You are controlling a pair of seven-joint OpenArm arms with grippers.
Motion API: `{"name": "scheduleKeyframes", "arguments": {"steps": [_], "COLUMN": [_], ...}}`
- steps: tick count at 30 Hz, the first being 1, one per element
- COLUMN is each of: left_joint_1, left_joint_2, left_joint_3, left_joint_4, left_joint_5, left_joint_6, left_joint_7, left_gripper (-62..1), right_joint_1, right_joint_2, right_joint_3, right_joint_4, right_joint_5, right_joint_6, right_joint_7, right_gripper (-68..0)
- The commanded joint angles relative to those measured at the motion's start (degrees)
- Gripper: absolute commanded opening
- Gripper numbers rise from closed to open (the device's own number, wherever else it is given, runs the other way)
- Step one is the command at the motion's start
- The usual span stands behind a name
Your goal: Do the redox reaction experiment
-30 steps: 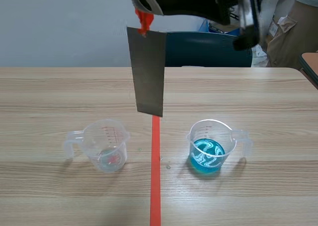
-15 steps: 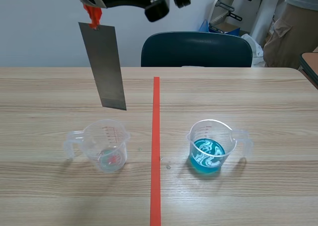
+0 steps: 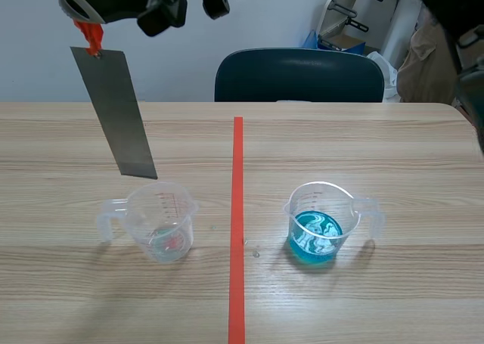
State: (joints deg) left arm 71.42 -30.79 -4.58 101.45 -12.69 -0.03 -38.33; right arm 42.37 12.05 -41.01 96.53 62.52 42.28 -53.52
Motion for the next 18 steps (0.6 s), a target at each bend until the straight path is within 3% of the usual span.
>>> {"name": "scheduleKeyframes", "arguments": {"steps": [1,18], "left_joint_1": [-0.17,-0.17], "left_joint_2": [0.28,0.28], "left_joint_3": [-0.04,-0.04], "left_joint_4": [0.5,0.5], "left_joint_5": [-0.17,-0.17], "left_joint_6": [-0.09,-0.09], "left_joint_7": [-0.79,-0.81], "left_gripper": [1.4,1.4], "right_joint_1": [1.62,1.6], "right_joint_2": [-0.15,-0.17], "right_joint_3": [-0.33,-0.85], "right_joint_4": [0.35,0.35], "right_joint_5": [0.46,0.48], "right_joint_6": [0.44,0.44], "right_joint_7": [0.35,0.28], "right_gripper": [-66.9,-66.9]}}
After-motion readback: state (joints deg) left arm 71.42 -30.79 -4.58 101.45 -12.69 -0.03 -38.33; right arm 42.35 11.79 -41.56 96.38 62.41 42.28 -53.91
